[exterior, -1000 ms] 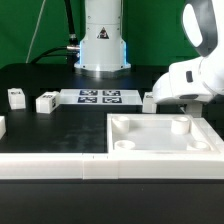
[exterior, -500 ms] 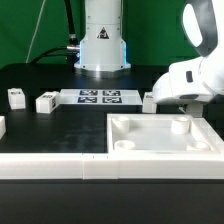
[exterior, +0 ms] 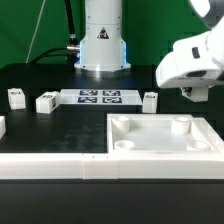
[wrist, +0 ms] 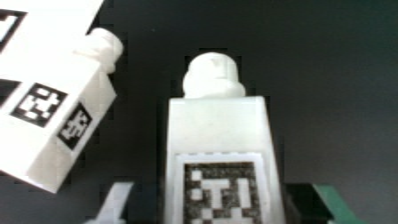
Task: Assemble one leg
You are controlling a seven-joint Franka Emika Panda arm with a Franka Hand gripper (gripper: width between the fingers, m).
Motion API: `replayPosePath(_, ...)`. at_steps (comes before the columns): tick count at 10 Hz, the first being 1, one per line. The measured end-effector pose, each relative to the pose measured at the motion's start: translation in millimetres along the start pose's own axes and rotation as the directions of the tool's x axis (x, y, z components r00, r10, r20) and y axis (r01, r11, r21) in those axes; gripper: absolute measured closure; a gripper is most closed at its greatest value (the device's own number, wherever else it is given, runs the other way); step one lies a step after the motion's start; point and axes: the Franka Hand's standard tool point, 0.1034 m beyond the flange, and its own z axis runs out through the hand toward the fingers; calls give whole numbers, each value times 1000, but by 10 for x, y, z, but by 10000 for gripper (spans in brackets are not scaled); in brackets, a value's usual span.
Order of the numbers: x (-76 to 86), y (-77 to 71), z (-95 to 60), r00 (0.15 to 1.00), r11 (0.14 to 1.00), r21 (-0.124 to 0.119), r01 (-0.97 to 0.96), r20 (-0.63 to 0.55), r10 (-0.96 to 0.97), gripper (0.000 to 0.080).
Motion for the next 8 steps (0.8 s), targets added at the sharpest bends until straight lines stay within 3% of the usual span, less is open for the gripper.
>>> replayPosePath(2, 53, -12, 16, 999, 1000, 5, 0, -38, 1, 509)
replayPosePath(4, 152, -20, -44, 984, 1000, 18, 6, -176, -3, 509)
replayPosePath(5, 172, 65, -85, 963, 999, 17, 37, -269, -31, 509)
replayPosePath(8, -48, 227, -389, 900, 999, 11, 33, -435, -25, 509)
